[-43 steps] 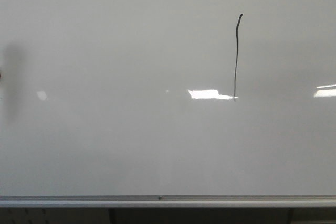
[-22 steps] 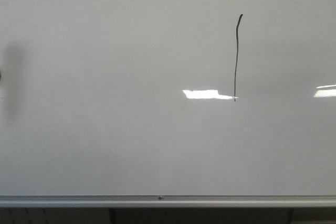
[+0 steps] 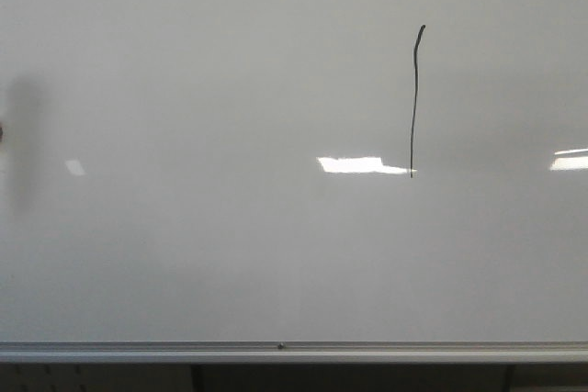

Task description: Write number 1 on whiteboard

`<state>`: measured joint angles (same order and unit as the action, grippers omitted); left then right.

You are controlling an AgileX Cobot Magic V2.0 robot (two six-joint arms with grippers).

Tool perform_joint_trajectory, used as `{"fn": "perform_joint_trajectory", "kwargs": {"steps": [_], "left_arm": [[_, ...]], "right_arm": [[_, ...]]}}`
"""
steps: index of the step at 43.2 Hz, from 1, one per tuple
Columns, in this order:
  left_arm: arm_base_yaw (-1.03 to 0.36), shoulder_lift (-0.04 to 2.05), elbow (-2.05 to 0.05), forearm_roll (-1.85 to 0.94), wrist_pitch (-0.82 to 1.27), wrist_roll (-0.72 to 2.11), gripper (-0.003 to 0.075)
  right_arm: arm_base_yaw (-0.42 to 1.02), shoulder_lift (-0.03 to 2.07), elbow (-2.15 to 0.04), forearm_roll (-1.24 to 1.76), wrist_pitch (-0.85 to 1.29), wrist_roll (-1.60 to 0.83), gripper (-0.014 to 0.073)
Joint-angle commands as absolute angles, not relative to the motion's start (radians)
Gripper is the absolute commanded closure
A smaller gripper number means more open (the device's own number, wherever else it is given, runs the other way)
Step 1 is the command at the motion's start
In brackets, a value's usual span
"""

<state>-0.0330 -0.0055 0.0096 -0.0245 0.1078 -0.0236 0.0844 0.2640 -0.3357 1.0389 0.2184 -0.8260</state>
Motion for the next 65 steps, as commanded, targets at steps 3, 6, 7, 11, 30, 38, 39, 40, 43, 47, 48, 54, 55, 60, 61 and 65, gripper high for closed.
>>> {"fn": "perform_joint_trajectory", "kwargs": {"steps": [3,6,7,11,30,38,39,40,43,47,48,54,55,60,61,65], "left_arm": [[-0.032,-0.023,0.033,-0.023,0.024,-0.037,0.0741],[-0.032,-0.023,0.033,-0.023,0.026,-0.037,0.0741],[-0.032,-0.023,0.033,-0.023,0.026,-0.037,0.0741],[-0.032,-0.021,0.033,-0.023,0.026,-0.037,0.0741],[-0.032,-0.021,0.033,-0.023,0.026,-0.037,0.0741],[-0.032,-0.021,0.033,-0.023,0.026,-0.037,0.0741],[-0.032,-0.021,0.033,-0.023,0.026,-0.037,0.0741],[-0.032,-0.021,0.033,-0.023,0.026,-0.037,0.0741],[-0.032,-0.021,0.033,-0.023,0.026,-0.037,0.0741],[-0.032,-0.021,0.033,-0.023,0.026,-0.037,0.0741],[-0.032,-0.021,0.033,-0.023,0.026,-0.037,0.0741],[-0.032,-0.021,0.033,-0.023,0.026,-0.037,0.0741],[-0.032,-0.021,0.033,-0.023,0.026,-0.037,0.0741],[-0.032,-0.021,0.033,-0.023,0.026,-0.037,0.0741],[-0.032,-0.021,0.033,-0.023,0.026,-0.037,0.0741],[-0.032,-0.021,0.033,-0.023,0.026,-0.037,0.0741]], "right_arm": [[0.081,0.271,-0.361,1.062,0.18,-0.83,0.0711],[0.081,0.271,-0.361,1.062,0.18,-0.83,0.0711],[0.081,0.271,-0.361,1.062,0.18,-0.83,0.0711],[0.081,0.271,-0.361,1.062,0.18,-0.83,0.0711],[0.081,0.271,-0.361,1.062,0.18,-0.83,0.0711],[0.081,0.271,-0.361,1.062,0.18,-0.83,0.0711],[0.081,0.271,-0.361,1.062,0.18,-0.83,0.0711],[0.081,0.271,-0.361,1.062,0.18,-0.83,0.0711],[0.081,0.271,-0.361,1.062,0.18,-0.83,0.0711],[0.081,0.271,-0.361,1.062,0.18,-0.83,0.0711],[0.081,0.271,-0.361,1.062,0.18,-0.83,0.0711],[0.081,0.271,-0.359,1.049,0.139,-0.835,0.0711],[0.081,0.271,-0.359,1.032,0.135,-0.835,0.0711],[0.081,0.27,-0.339,0.873,0.131,-0.781,0.0711],[0.081,0.268,-0.334,0.831,0.131,-0.754,0.0711],[0.079,0.245,-0.298,0.615,0.108,-0.586,0.0711]]}}
